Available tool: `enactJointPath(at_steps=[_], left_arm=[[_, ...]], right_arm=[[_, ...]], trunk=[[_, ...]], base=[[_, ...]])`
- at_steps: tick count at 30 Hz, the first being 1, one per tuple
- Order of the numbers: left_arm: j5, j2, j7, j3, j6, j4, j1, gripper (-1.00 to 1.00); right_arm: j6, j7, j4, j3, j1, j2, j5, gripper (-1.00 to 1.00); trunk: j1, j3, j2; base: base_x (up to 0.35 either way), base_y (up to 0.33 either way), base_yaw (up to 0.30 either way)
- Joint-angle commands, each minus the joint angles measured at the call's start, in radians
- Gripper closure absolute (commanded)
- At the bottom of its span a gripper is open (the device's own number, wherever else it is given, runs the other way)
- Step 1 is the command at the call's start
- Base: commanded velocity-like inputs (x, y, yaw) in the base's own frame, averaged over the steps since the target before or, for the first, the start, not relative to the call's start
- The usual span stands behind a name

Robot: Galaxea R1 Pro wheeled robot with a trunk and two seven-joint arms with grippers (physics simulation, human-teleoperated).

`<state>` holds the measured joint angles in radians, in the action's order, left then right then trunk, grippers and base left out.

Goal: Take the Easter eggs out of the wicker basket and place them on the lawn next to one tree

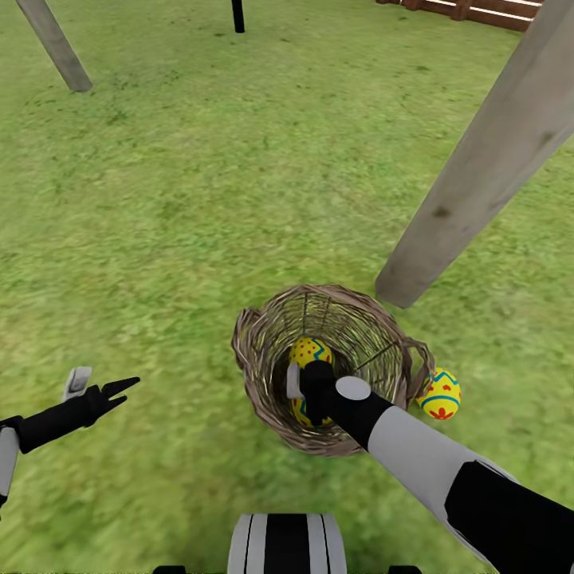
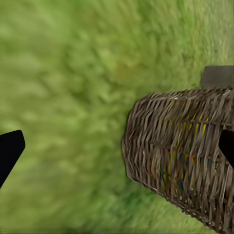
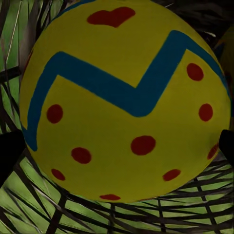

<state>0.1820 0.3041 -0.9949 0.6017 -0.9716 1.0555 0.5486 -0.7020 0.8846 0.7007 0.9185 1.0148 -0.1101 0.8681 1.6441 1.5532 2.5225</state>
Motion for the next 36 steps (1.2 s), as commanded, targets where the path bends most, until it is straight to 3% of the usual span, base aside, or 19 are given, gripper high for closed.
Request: enactJointPath(at_steps=[1,10,11,23,36], left_arm=[[-0.001,-0.001,-0.004,0.001,-0.004,0.0,0.001,-1.0],[-0.001,-0.002,-0.004,0.002,-0.004,0.0,0.001,-1.0],[-0.001,-0.002,-0.004,0.002,-0.004,0.0,0.001,-1.0],[-0.001,-0.006,-0.003,0.001,-0.006,0.0,0.001,-1.0],[0.016,-0.005,-0.004,0.006,-0.004,0.001,0.001,-1.0]], right_arm=[[-0.002,0.007,0.001,0.002,0.001,-0.001,0.009,-1.0],[-0.004,0.006,-0.007,0.003,0.001,-0.004,0.011,-1.0],[-0.004,0.007,-0.008,0.003,0.001,-0.003,0.011,1.0],[-0.004,0.009,-0.012,0.003,0.001,-0.005,0.012,1.0],[-0.004,0.01,-0.012,0.003,0.001,-0.005,0.012,1.0]], trunk=[[0.0,0.001,0.0],[0.002,0.016,0.001],[0.002,0.016,0.001],[0.005,0.047,0.003],[0.003,0.028,0.002]], base=[[0.0,0.0,0.0],[0.0,0.0,0.0],[0.0,0.0,0.0],[0.0,0.0,0.0],[0.0,0.0,0.0]])
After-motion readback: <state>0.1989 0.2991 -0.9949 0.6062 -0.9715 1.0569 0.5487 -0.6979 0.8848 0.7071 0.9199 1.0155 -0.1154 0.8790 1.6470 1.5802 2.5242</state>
